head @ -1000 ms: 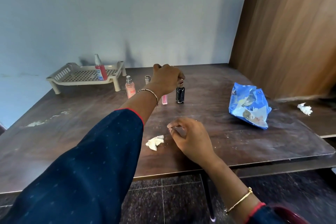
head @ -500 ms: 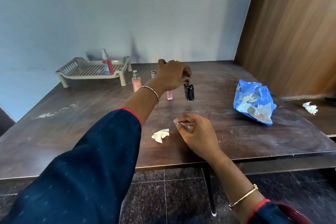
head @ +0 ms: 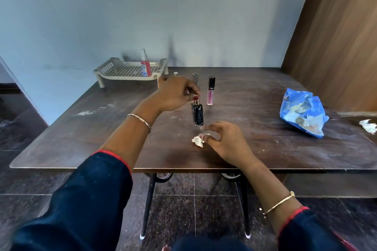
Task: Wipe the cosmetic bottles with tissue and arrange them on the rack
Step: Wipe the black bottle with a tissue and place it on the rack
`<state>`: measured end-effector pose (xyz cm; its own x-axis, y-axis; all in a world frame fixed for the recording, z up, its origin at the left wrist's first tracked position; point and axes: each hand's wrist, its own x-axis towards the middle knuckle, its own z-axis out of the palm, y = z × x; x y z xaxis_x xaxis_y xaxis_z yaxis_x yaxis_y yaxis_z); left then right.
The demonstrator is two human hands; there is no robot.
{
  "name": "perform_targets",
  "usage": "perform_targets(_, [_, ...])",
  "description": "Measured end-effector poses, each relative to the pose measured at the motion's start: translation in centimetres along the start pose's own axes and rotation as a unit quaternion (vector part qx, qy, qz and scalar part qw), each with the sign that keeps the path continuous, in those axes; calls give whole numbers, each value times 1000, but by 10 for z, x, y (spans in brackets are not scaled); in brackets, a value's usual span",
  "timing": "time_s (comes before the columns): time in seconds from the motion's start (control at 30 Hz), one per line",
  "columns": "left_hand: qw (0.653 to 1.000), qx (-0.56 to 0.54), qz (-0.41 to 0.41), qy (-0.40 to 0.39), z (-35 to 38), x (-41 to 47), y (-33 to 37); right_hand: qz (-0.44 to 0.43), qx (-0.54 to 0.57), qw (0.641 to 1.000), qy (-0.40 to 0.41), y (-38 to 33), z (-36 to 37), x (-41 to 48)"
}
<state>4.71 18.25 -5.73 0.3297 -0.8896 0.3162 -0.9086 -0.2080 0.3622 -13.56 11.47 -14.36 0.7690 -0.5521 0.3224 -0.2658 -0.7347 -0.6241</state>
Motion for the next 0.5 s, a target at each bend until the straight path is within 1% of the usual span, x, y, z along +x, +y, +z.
perform_targets(0.1, [1000, -10, -21, -10, 2, -6, -10, -17, -47, 998, -37, -4, 10, 3])
perform_targets(0.23, [999, -11, -39, -4, 5, -9, -12, -72, -149, 985, -38, -8, 20, 0])
perform_targets(0.3, [999, -15, -40, -2, 8, -9, -12, -85, -154, 984, -33, -6, 20, 2])
perform_targets(0.33, [999, -17, -41, -3, 10, -8, -12, -82, -130, 988, -16, -4, 19, 5])
perform_targets(0.4, [999, -28, -46, -3, 14, -5, -11, -64, -52, 995, 64, 0, 15, 11])
perform_targets(0.47, [997, -55, -46, -4, 18, -2, -7, -31, 25, 986, 165, 0, 7, 17])
perform_targets(0.5, [996, -80, -42, -9, 21, 0, -4, -14, 53, 980, 193, -2, 3, 20])
